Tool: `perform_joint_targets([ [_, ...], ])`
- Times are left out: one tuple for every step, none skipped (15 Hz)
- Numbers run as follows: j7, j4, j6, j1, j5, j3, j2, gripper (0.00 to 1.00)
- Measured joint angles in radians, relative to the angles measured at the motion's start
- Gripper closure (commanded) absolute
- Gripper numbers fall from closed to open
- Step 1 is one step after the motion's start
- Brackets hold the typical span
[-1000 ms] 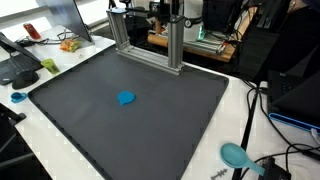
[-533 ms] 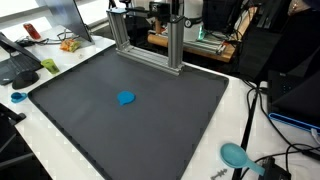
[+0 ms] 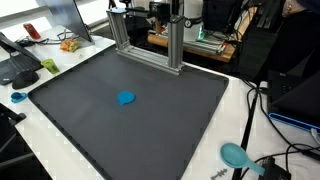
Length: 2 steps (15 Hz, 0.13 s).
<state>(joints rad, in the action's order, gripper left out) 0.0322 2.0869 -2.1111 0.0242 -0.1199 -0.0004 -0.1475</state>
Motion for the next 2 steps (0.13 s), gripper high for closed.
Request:
perform_joint_targets([
  [0.0,0.003,0.0,0.0,0.0,0.0,-0.001,0.0],
  [0.0,0.006,0.0,0.0,0.0,-0.001,-0.011,0.0],
])
